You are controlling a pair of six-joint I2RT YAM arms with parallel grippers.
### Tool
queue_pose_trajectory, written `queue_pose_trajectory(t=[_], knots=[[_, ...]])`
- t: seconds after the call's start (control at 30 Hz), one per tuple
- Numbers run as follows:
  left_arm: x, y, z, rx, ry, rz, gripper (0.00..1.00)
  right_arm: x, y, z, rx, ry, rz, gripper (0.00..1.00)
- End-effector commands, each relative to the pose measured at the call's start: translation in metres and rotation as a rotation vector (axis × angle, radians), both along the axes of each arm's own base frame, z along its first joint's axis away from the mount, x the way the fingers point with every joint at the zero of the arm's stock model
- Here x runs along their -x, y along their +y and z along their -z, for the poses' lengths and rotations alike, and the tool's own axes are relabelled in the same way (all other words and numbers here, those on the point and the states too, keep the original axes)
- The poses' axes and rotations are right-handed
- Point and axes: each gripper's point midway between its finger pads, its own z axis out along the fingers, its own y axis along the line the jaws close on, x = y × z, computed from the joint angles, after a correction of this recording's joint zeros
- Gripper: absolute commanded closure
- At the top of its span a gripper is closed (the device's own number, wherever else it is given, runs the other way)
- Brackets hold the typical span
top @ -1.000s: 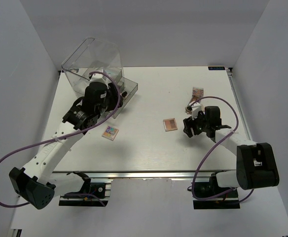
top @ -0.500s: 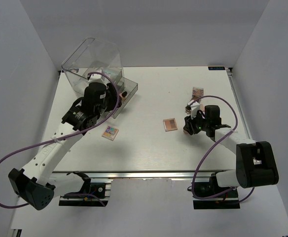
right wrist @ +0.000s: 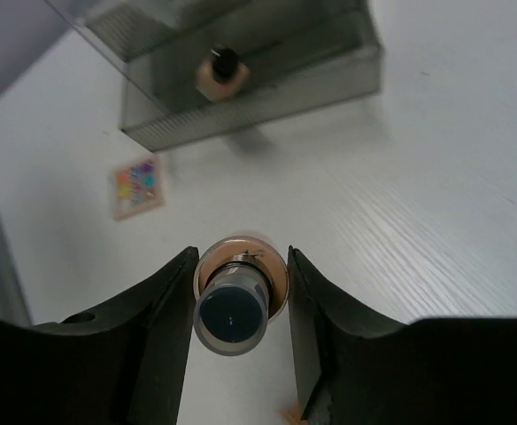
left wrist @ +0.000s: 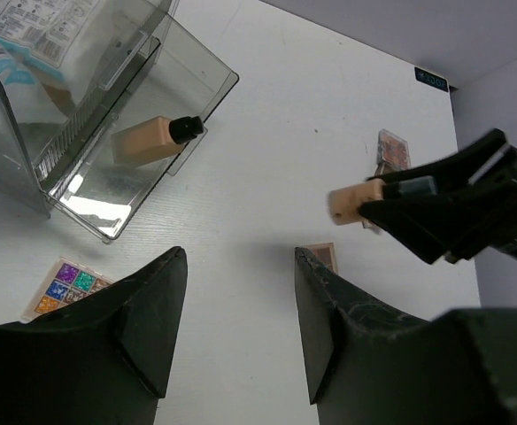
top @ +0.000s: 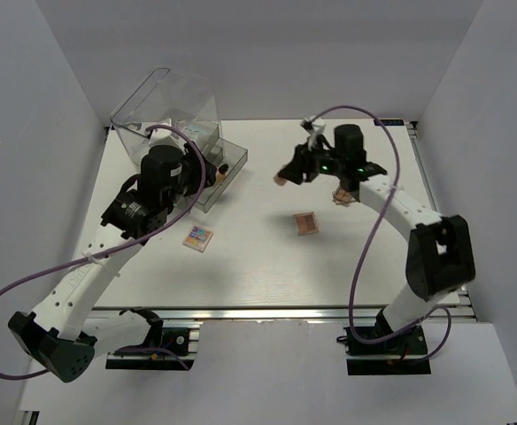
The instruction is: Organize the makeup
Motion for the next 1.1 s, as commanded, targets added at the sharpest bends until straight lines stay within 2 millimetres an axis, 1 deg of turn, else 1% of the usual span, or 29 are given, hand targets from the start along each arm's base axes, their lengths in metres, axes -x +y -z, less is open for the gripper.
queue_pose_trajectory(t=[0.0,0.03,0.07,0.1,0.13,0.17,0.23,0.27,0.3,0.43,0.5,0.53,0.57,0.6,0.63,0.67,0.7,0.73,0.77,0.83,0.87,0.9,0.93,1.07], knots=[[0.005,0.002,-0.021,0.054,-0.043,-0.008,0.38,0.022,0.071,-0.03,-0.166,0.161,-0.154,1.0],[0.007,0.003,-0.022,0.065,-0.044,-0.013,0.38,0.029,0.094,-0.051,-0.2,0.151,-0.212,1.0],[0.008,0.004,-0.023,0.072,-0.046,-0.022,0.38,0.027,0.108,-0.04,-0.203,0.199,-0.227,1.0],[0.009,0.005,-0.024,0.079,-0.046,-0.024,0.38,0.028,0.119,-0.043,-0.227,0.229,-0.231,1.0],[0.01,0.005,-0.025,0.095,-0.045,-0.031,0.38,0.031,0.133,-0.052,-0.247,0.23,-0.254,1.0],[0.012,0.007,-0.027,0.104,-0.051,-0.038,0.38,0.028,0.142,-0.04,-0.248,0.269,-0.256,1.0],[0.014,0.009,-0.028,0.121,-0.05,-0.048,0.38,0.028,0.158,-0.038,-0.271,0.325,-0.246,1.0],[0.016,0.011,-0.029,0.125,-0.051,-0.056,0.38,0.023,0.165,-0.033,-0.28,0.345,-0.243,1.0],[0.017,0.011,-0.029,0.132,-0.05,-0.06,0.38,0.022,0.17,-0.032,-0.296,0.387,-0.23,1.0],[0.019,0.012,-0.023,0.137,-0.036,-0.067,0.39,0.009,0.19,-0.026,-0.332,0.452,-0.187,1.0],[0.018,0.011,-0.02,0.133,-0.027,-0.064,0.39,0.0,0.2,-0.026,-0.352,0.447,-0.176,1.0],[0.017,0.01,-0.02,0.132,-0.026,-0.063,0.39,0.0,0.206,-0.022,-0.351,0.444,-0.177,1.0],[0.017,0.01,-0.019,0.132,-0.024,-0.061,0.39,-0.002,0.209,-0.023,-0.354,0.432,-0.176,1.0],[0.016,0.009,-0.018,0.13,-0.02,-0.06,0.39,-0.005,0.213,-0.028,-0.362,0.419,-0.175,1.0],[0.016,0.009,-0.018,0.13,-0.02,-0.06,0.39,-0.006,0.217,-0.028,-0.365,0.416,-0.166,1.0],[0.015,0.008,-0.016,0.128,-0.016,-0.059,0.39,-0.008,0.221,-0.019,-0.357,0.428,-0.16,1.0],[0.016,0.008,-0.016,0.13,-0.015,-0.058,0.39,-0.01,0.223,-0.022,-0.362,0.419,-0.158,1.0],[0.016,0.007,-0.016,0.136,-0.013,-0.058,0.39,-0.011,0.226,-0.021,-0.36,0.416,-0.15,1.0],[0.016,0.008,-0.016,0.141,-0.015,-0.059,0.39,-0.014,0.228,-0.014,-0.353,0.425,-0.138,0.94],[0.016,0.007,-0.013,0.15,-0.008,-0.06,0.39,-0.018,0.232,-0.013,-0.353,0.417,-0.123,0.7],[0.016,0.007,-0.013,0.151,-0.005,-0.061,0.39,-0.021,0.233,-0.009,-0.351,0.417,-0.118,0.56],[0.016,0.006,-0.011,0.152,-0.001,-0.061,0.39,-0.023,0.233,-0.01,-0.35,0.404,-0.114,0.3],[0.017,0.006,-0.012,0.155,-0.003,-0.06,0.39,-0.025,0.235,-0.01,-0.351,0.394,-0.112,0.11],[0.014,0.005,-0.012,0.156,0.001,-0.059,0.39,-0.035,0.234,-0.009,-0.342,0.359,-0.088,0.11]])
